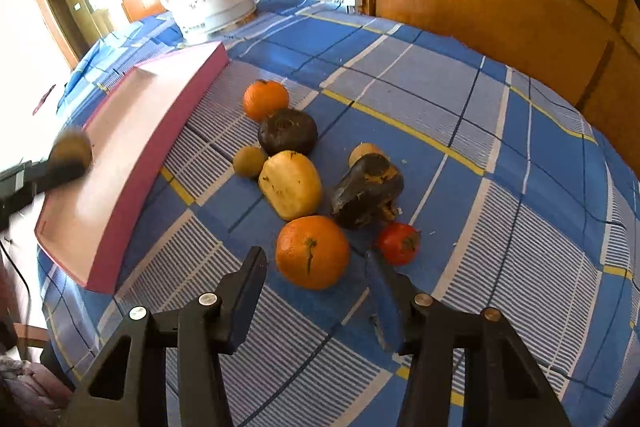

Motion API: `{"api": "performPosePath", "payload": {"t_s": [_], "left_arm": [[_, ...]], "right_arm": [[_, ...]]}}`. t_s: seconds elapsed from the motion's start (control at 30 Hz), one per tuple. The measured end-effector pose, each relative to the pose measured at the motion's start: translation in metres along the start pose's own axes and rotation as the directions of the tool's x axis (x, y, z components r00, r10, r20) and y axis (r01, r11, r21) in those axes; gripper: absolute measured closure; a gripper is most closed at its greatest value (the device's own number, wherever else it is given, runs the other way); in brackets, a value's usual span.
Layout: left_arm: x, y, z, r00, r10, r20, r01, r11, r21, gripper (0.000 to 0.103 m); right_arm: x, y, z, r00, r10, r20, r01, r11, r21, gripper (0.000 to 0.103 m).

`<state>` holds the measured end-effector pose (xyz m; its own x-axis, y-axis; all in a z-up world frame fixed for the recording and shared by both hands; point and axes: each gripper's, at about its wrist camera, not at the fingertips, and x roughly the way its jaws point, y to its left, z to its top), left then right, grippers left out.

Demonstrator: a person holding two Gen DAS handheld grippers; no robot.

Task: Organize fruits
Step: 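Place the dark cylindrical piece in the tray and open the left gripper, then grasp the orange with the right gripper and drop it into the tray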

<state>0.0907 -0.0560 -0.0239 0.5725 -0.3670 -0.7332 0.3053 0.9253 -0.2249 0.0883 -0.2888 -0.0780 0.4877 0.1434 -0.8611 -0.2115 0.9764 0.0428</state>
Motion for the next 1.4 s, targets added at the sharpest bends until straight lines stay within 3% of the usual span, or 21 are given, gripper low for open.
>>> {"api": "performPosePath", "payload": {"t_s": [0.1,0.13,0.2,0.33,0.4,0.53,0.73,0.9,1.1,1.23,1.4], "left_arm": [[0.011,0.034,0.016,0.993,0.120,0.004,-0.119,0.991,-0.064,0.076],[0.016,0.047,0.021,0.987,0.161,0.004,-0.161,0.984,-0.080,0.074],[0.028,0.065,0.027,0.973,0.231,-0.011,-0.231,0.968,-0.097,0.073],[0.041,0.085,0.027,0.949,0.313,-0.039,-0.316,0.942,-0.115,0.061],[0.038,0.087,0.022,0.945,0.324,-0.043,-0.327,0.938,-0.118,0.057],[0.023,0.077,0.014,0.945,0.326,-0.025,-0.326,0.936,-0.134,0.033],[-0.009,0.060,0.002,0.947,0.321,0.031,-0.309,0.931,-0.195,0.009],[-0.033,0.053,-0.010,0.940,0.337,0.054,-0.316,0.920,-0.232,0.002],[-0.055,0.051,-0.024,0.924,0.375,0.077,-0.348,0.907,-0.238,0.000],[-0.066,0.048,-0.031,0.900,0.423,0.106,-0.389,0.889,-0.244,0.000],[-0.071,0.046,-0.033,0.886,0.449,0.118,-0.412,0.878,-0.244,0.000]], "right_arm": [[0.010,0.002,0.000,1.000,-0.007,-0.016,0.007,1.000,-0.006,0.055],[0.011,0.002,-0.001,1.000,-0.009,-0.017,0.008,1.000,-0.011,0.061],[0.010,0.004,0.000,1.000,-0.020,-0.009,0.020,1.000,-0.016,0.061],[0.009,0.007,-0.002,0.999,-0.034,-0.004,0.034,0.999,-0.034,0.062],[0.009,0.009,-0.003,0.999,-0.038,-0.006,0.038,0.998,-0.048,0.063],[0.008,0.017,-0.004,0.999,-0.040,-0.011,0.039,0.995,-0.087,0.063],[0.005,0.039,-0.009,0.999,-0.053,-0.005,0.051,0.981,-0.186,0.063],[-0.005,0.057,-0.015,0.994,-0.092,0.051,0.103,0.958,-0.267,0.063],[-0.015,0.071,-0.017,0.986,-0.114,0.123,0.148,0.937,-0.315,0.063],[-0.014,0.073,-0.019,0.983,-0.131,0.132,0.167,0.934,-0.316,0.063],[-0.015,0.073,-0.018,0.977,-0.164,0.138,0.199,0.933,-0.299,0.063]]}}
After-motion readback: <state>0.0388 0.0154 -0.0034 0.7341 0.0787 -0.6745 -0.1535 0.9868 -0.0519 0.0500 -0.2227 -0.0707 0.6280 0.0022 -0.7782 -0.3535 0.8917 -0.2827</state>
